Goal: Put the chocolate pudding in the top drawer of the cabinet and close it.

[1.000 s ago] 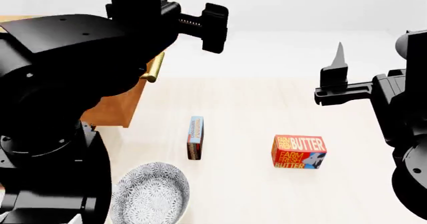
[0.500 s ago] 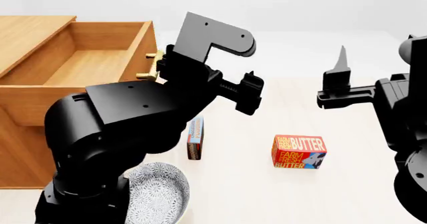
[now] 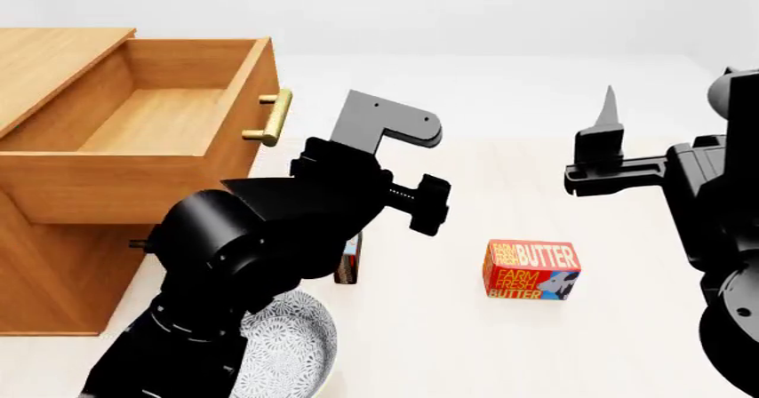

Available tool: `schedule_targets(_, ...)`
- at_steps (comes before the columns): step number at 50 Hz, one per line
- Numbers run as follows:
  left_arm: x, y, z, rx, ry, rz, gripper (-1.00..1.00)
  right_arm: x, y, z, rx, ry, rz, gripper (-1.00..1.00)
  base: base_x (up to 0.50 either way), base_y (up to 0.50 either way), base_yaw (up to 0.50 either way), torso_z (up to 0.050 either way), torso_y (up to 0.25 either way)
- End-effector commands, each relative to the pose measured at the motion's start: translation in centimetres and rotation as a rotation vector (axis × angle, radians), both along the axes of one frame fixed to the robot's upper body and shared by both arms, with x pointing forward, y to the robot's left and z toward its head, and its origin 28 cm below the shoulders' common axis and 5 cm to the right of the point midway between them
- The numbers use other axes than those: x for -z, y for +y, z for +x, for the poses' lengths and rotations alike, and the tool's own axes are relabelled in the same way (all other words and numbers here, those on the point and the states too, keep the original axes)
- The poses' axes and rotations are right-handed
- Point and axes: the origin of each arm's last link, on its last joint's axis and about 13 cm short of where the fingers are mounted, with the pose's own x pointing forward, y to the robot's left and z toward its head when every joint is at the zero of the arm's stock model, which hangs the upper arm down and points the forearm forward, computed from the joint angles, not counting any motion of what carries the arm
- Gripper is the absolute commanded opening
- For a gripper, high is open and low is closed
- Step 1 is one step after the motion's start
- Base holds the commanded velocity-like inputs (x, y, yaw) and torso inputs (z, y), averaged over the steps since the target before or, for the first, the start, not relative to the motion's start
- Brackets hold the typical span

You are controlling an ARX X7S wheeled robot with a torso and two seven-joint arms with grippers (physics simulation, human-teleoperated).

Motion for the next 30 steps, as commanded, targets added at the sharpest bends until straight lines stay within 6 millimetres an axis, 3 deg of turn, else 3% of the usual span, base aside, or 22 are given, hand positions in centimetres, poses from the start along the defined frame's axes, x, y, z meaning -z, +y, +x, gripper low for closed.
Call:
schedule_targets(1,2.1,0.6,1.4,-0.085,0.093,0.021,1.0,0.2,-0.1,0.2,0.002,0.006,0.007,1.0,0.0,0.0,0.0,0.0,0.0)
schedule_targets(12,3.6,1.3,2.7,-0.165,0.156,0.029,1.0,0.2,0.0,0.3,0.0,0.007,0.005,1.0,0.0,0.0,0.0,0.0,0.0)
schedule_targets(30,4.4,2.1,4.1,-0.264,0.199,0.003,1.0,0.3,0.1,0.5,-0.003,0.014,0.004,1.0,0.0,0.0,0.0,0.0,0.0)
